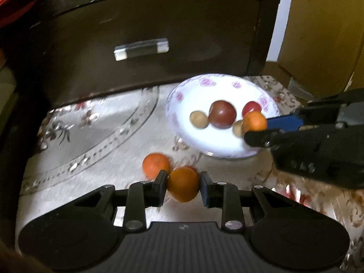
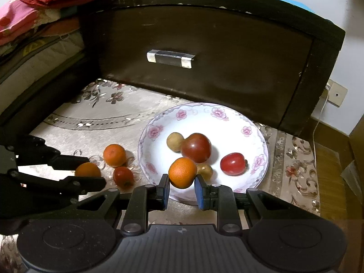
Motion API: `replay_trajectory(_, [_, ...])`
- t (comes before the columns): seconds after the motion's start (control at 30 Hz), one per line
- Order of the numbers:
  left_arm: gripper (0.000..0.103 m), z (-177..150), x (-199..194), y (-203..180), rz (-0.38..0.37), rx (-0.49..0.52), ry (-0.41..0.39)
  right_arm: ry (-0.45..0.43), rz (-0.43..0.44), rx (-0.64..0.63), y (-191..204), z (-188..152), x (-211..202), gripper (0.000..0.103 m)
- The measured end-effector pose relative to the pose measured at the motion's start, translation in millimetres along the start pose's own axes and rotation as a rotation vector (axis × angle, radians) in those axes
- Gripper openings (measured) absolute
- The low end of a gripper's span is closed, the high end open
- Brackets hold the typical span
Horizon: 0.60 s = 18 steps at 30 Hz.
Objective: Organize fruits
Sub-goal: 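Carry both held tangerines toward the white bowl, then lower both tangerines into the white bowl and open both tools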
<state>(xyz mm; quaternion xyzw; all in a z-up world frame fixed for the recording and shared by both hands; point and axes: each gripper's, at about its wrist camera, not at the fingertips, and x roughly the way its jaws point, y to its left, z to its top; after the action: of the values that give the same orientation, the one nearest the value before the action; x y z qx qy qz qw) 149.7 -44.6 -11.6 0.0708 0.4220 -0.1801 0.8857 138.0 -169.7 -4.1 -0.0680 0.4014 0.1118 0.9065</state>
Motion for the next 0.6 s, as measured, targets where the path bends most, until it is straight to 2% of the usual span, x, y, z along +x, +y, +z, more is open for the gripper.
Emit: replay_trajectory(0.6, [0.036,22,20,-13,-0.024,0.028,-0.036,0.013,-0.025,0.021,-15,1,14,0.02])
